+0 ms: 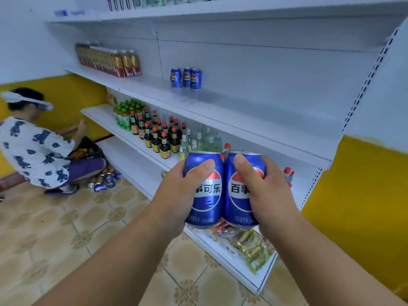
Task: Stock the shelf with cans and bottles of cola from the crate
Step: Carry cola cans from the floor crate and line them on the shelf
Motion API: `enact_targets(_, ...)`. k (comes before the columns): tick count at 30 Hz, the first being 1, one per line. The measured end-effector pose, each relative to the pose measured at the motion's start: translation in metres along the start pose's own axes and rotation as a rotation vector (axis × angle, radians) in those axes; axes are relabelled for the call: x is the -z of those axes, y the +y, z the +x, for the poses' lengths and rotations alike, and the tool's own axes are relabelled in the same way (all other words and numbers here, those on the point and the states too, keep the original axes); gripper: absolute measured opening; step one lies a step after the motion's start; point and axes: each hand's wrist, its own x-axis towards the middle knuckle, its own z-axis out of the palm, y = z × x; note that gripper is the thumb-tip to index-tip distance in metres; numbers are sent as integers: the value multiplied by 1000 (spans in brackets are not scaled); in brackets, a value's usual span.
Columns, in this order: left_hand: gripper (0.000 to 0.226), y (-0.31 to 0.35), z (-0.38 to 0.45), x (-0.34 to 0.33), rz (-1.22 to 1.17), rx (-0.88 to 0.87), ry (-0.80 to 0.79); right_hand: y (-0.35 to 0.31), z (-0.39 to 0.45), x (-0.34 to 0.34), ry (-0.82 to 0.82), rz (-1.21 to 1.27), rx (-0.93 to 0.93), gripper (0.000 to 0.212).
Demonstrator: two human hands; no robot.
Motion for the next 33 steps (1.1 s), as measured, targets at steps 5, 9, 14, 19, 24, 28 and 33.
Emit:
enact_targets(5, 61, 20, 80, 13, 18, -21, 90, -2, 96, -26, -91, -5, 10, 67)
enact_targets(9, 52, 30, 132, 35, 9, -45, 133, 1, 154, -57, -136, -6, 12, 59)
enact_targets(14, 59, 32, 191, 80, -4, -63, 134, 14, 210, -105, -160, 3, 27, 68)
enact_targets(19, 65, 39, 264, 133, -7, -82, 92, 27, 270, -162, -113, -8, 39, 67)
enact_targets(24, 48, 63, 356, 178, 21, -77, -21, 28, 335, -215, 49, -18, 62, 58)
enact_targets(28, 63, 86, 422, 203, 85, -70, -137, 24, 376, -247, 149, -22, 84, 58)
enact_targets(33, 52, 98, 489, 196, 110, -61, -231, 21, 423, -255, 315, -68, 112, 54)
